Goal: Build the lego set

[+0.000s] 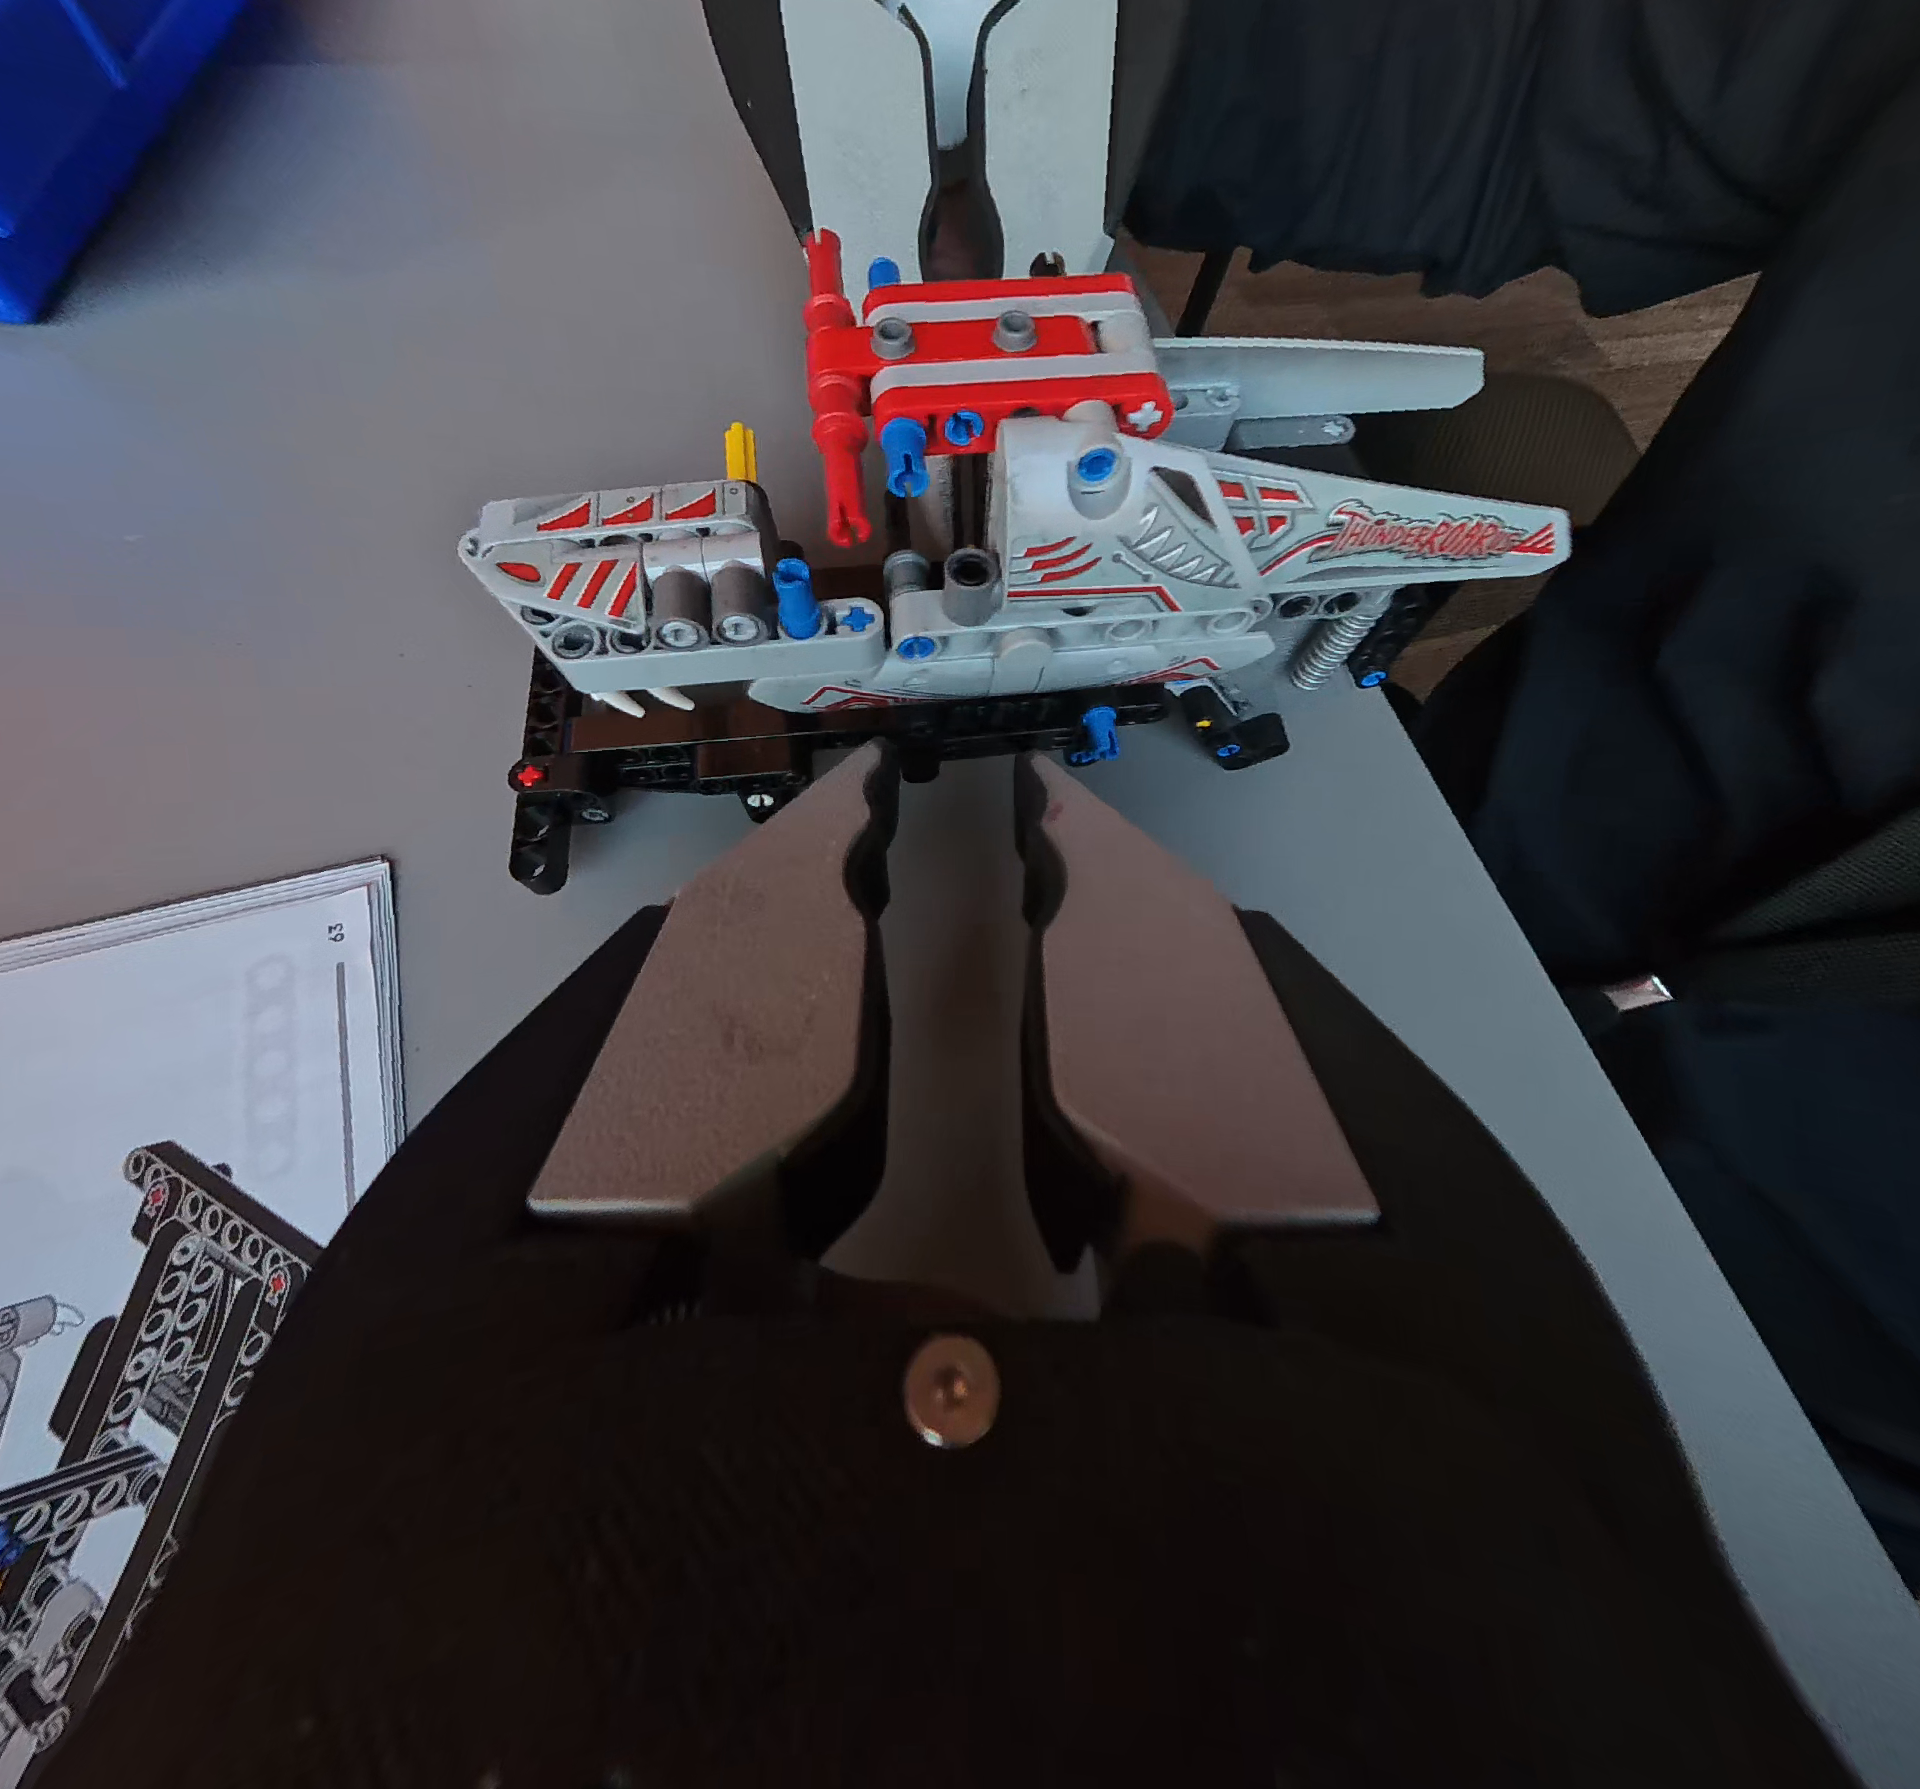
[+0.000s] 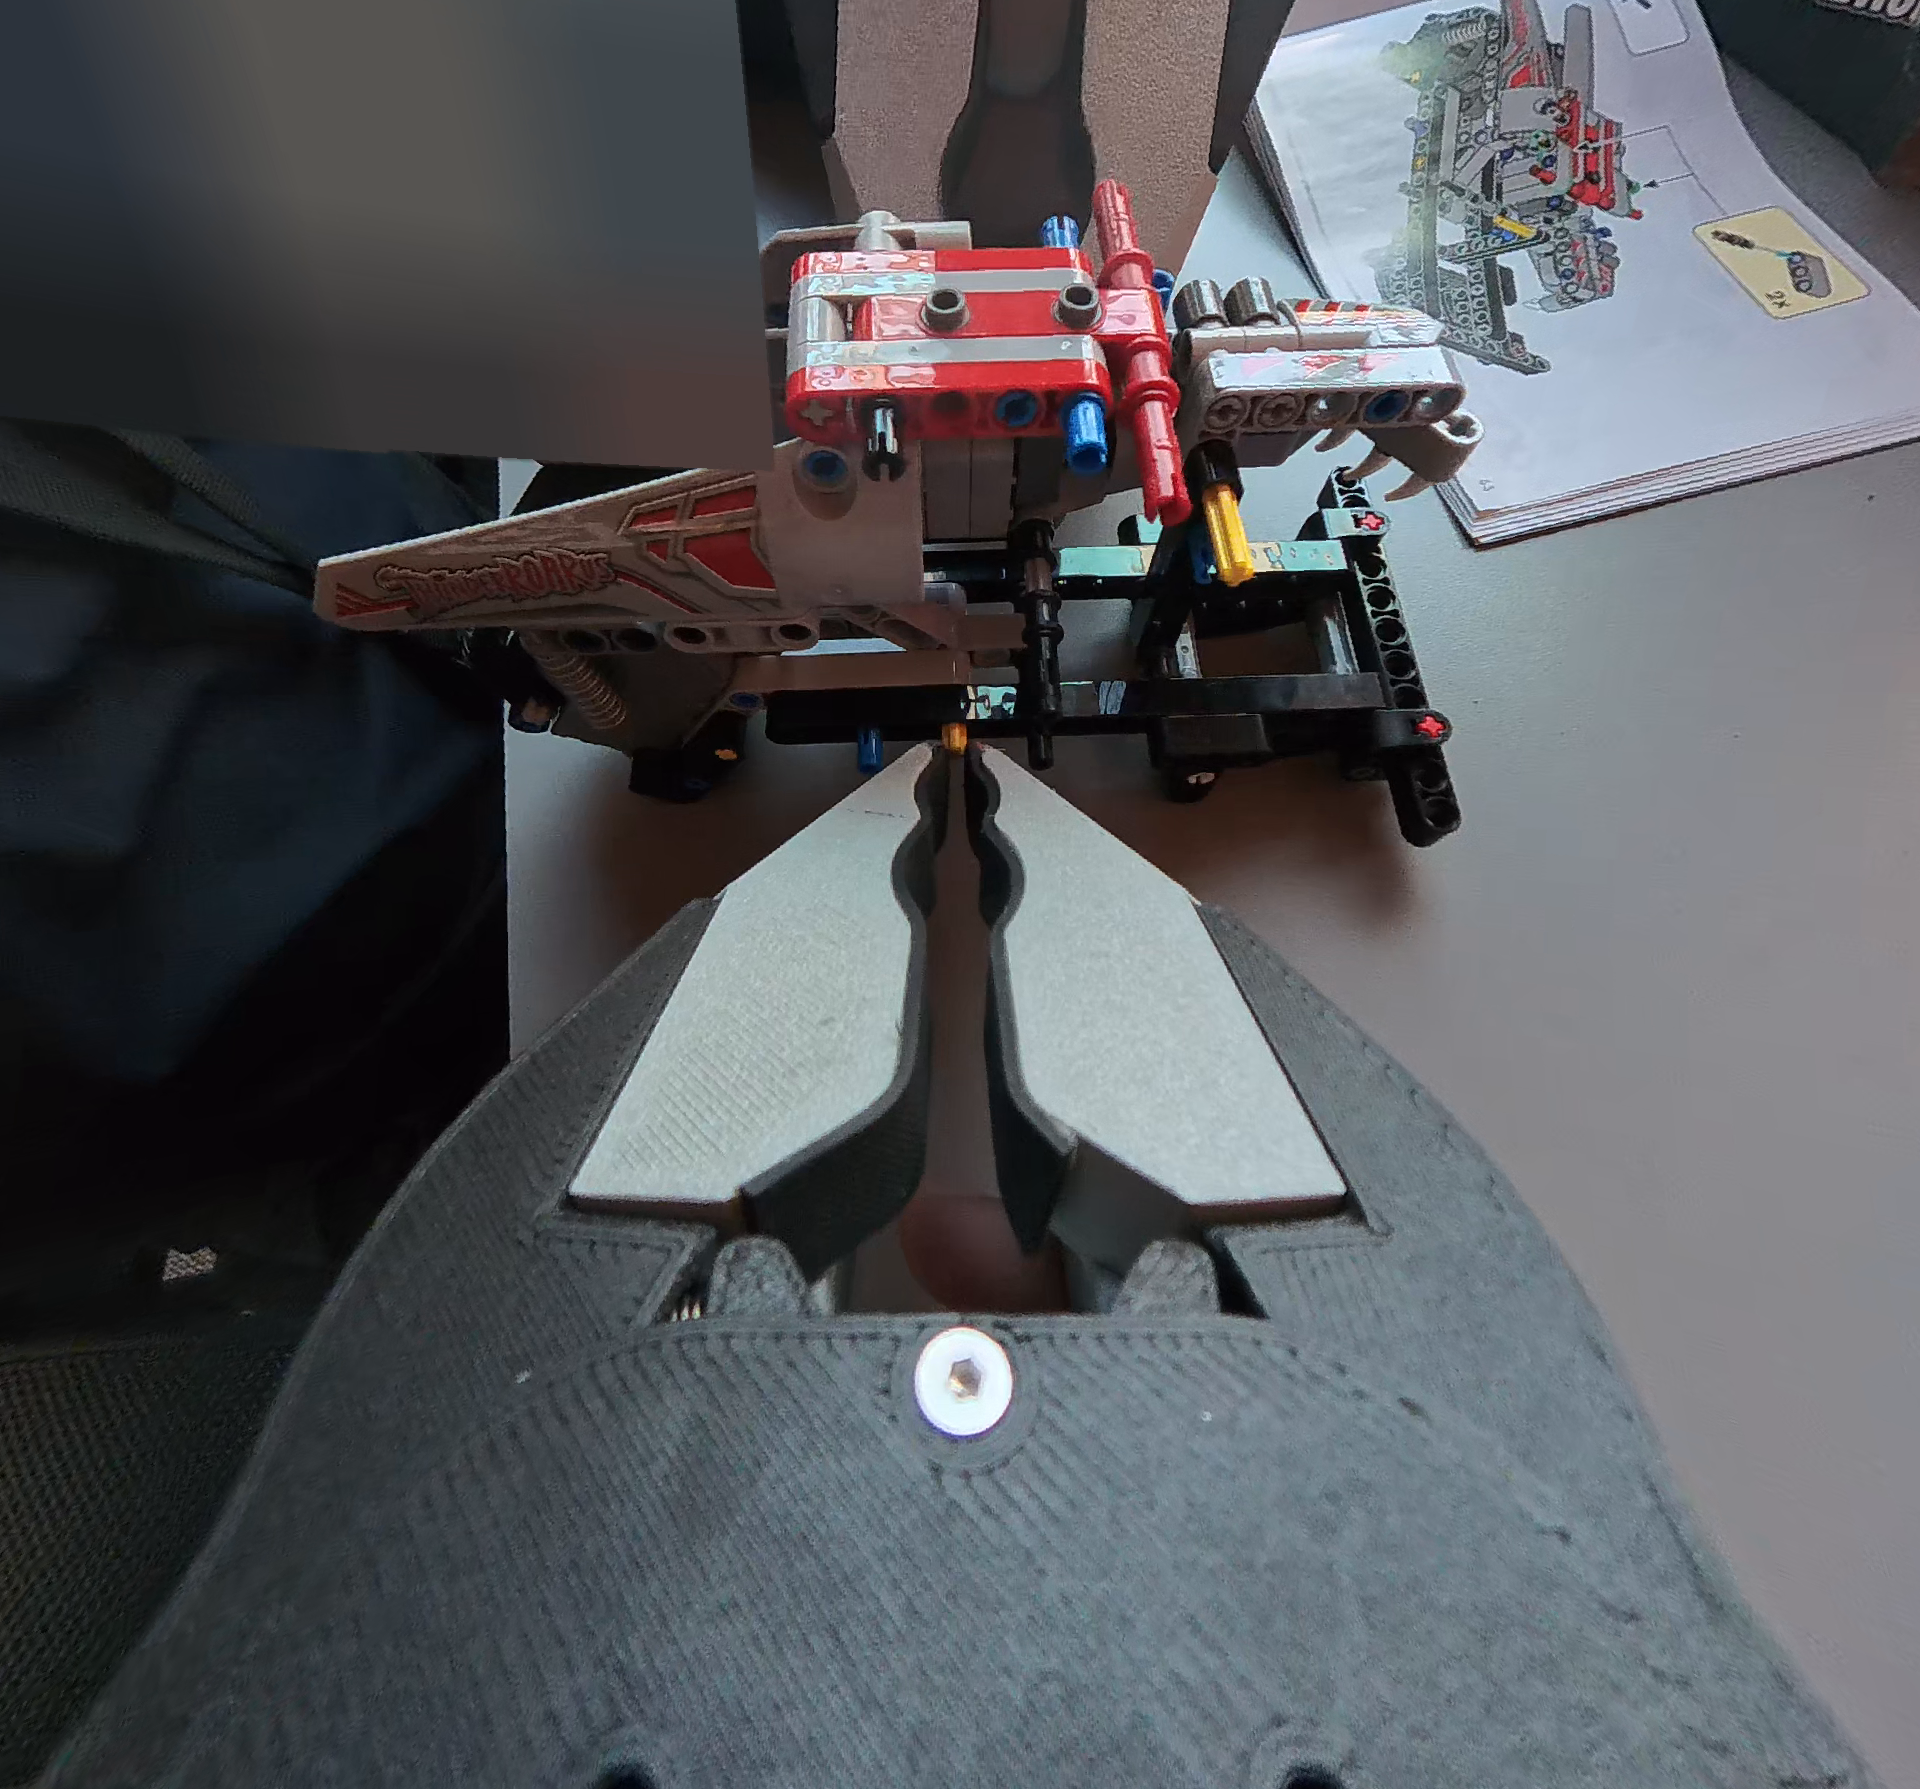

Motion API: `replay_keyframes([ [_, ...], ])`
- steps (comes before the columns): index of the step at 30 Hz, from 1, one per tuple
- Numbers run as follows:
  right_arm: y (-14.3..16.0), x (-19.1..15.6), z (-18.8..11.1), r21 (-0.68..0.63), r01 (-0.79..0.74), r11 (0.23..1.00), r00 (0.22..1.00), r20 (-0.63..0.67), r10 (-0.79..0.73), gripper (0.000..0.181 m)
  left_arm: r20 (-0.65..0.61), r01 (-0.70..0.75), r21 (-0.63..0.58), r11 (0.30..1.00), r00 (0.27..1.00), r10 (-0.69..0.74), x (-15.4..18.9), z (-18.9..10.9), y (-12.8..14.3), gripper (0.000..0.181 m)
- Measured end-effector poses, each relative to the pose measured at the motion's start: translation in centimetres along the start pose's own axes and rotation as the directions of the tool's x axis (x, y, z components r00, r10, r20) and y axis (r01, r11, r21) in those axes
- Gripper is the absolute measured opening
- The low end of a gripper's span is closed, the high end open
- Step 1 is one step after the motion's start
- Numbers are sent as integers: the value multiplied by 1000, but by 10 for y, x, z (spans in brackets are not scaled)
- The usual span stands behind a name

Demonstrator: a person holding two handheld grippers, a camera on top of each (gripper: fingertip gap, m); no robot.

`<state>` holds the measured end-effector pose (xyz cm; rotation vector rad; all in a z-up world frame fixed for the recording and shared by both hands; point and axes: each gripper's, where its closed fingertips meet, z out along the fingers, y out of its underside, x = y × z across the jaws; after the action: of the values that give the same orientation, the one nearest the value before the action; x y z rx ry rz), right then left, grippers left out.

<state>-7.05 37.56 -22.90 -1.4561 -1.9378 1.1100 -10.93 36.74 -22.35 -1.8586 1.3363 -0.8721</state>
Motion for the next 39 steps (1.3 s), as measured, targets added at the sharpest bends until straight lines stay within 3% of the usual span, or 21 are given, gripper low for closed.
replay_keyframes([
  [1, 0, 0, 0, 0, 1, 1000, 1000, 3, -1, 0, -3, 0, 7, 1000, 1000, 0, 0, -1, -1, 19],
  [13, -1, 0, 1, -2, 4, 1000, 1000, 31, -3, 0, -31, 47, 60, 997, 998, -45, 1, -5, -8, 19],
  [26, -1, 0, 1, -3, 11, 1000, 1000, 16, -11, 0, 40, 157, 58, 986, 986, -159, -7, -3, -8, 6],
  [39, 0, 2, 1, -9, 23, 1000, 1000, -11, -24, 0, 99, 150, 84, 985, 983, -158, -10, -2, -9, 6],
])
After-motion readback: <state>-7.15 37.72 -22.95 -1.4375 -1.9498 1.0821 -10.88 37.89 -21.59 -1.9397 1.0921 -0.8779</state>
